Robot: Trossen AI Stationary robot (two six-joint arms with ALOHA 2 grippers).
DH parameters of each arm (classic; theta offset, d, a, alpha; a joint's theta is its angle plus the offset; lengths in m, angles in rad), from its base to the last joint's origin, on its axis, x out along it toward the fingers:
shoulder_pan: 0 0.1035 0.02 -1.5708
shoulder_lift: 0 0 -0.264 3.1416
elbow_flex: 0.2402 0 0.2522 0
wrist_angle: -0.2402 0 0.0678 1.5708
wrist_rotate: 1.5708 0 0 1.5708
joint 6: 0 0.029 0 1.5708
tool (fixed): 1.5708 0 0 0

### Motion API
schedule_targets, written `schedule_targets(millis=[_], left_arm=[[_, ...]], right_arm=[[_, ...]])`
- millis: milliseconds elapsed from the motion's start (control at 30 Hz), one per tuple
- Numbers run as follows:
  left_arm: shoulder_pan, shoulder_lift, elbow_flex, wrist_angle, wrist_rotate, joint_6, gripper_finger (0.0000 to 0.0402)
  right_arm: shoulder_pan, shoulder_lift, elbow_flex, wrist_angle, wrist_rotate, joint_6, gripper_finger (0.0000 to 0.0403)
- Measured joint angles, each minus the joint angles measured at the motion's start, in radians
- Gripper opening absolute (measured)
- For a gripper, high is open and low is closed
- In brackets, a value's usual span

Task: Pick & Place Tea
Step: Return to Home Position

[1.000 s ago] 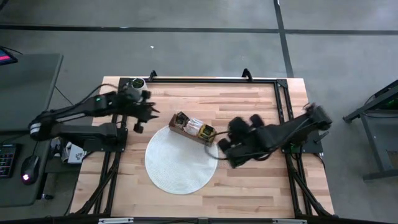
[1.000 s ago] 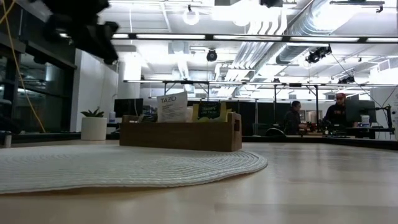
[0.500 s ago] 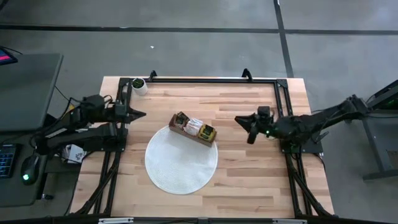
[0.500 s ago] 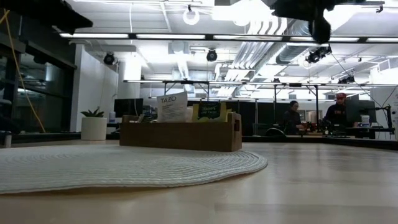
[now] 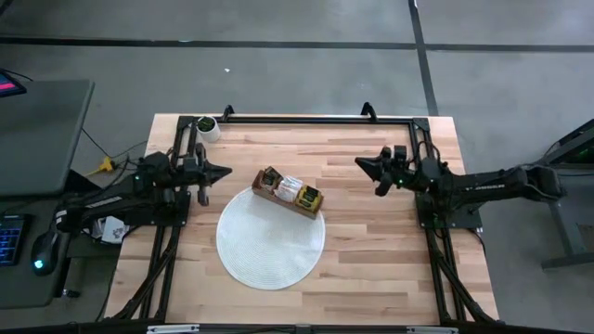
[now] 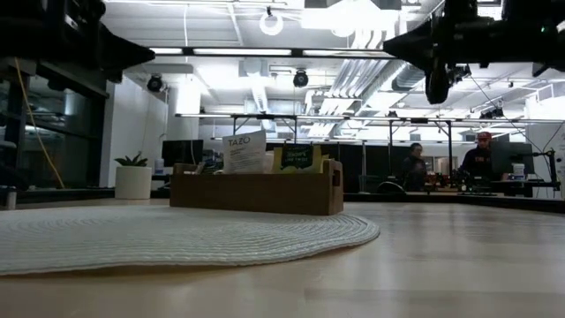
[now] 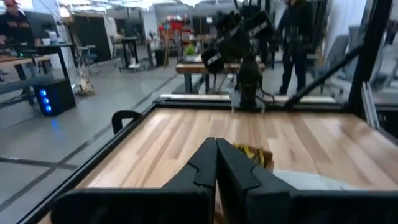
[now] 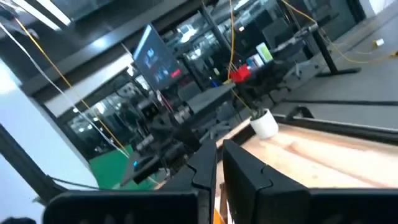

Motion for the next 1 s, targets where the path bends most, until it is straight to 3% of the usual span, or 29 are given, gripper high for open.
schedule_targets(millis=[267,433,567,700,1000], left_arm=[[0.0,0.0,-0.159,0.241,-0.048,-0.068,0.0],[0.0,0.0,-0.21,0.316,-0.098,-0.107,0.0],[0.0,-0.001,-0.211,0.321,-0.122,-0.102,0.0],[0.0,-0.02,-0.212,0.39,-0.162,-0.062,0.0],[0.0,-0.134,-0.213,0.286,-0.187,-0.039,0.0]], right_arm=[[-0.132,-0.003,-0.11,0.175,-0.175,0.062,0.002],[-0.154,-0.003,-0.213,0.314,-0.19,0.102,0.0015],[-0.165,-0.023,-0.215,0.339,-0.216,0.089,0.0012],[-0.195,-0.078,-0.215,0.325,-0.256,0.076,0.0008],[-0.34,-0.33,-0.215,0.122,-0.386,0.096,0.0006]])
